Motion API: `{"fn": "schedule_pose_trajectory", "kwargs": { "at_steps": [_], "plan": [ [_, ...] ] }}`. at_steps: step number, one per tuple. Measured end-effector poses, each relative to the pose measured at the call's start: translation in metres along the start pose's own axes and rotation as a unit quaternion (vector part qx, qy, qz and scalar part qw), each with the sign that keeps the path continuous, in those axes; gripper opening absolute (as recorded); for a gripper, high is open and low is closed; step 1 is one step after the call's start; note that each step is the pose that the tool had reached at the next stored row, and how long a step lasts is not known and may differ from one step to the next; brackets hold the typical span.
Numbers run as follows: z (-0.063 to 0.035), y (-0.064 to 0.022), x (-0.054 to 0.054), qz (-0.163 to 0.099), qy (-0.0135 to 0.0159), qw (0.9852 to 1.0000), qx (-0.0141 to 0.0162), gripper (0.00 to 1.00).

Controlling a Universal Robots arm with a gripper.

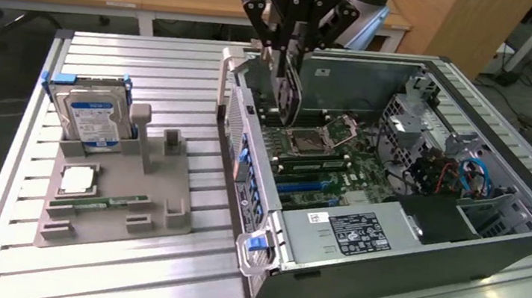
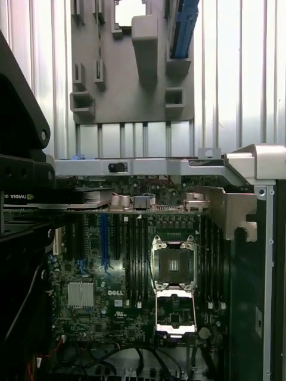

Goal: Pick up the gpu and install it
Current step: 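Pick up the gpu and move the gpu toward the slot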

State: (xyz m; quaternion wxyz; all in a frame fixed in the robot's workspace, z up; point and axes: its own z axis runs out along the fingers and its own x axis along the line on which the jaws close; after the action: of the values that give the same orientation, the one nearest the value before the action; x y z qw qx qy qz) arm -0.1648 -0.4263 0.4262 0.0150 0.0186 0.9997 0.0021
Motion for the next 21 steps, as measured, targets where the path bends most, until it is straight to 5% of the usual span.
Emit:
{"fn": "schedule_pose_trajectory", "kwargs": {
  "at_steps": [21],
  "plan": [
    [0.0025,0.0031,-0.082,0.0,0.0015,1.0,0.0001,0.26]
  ]
}}
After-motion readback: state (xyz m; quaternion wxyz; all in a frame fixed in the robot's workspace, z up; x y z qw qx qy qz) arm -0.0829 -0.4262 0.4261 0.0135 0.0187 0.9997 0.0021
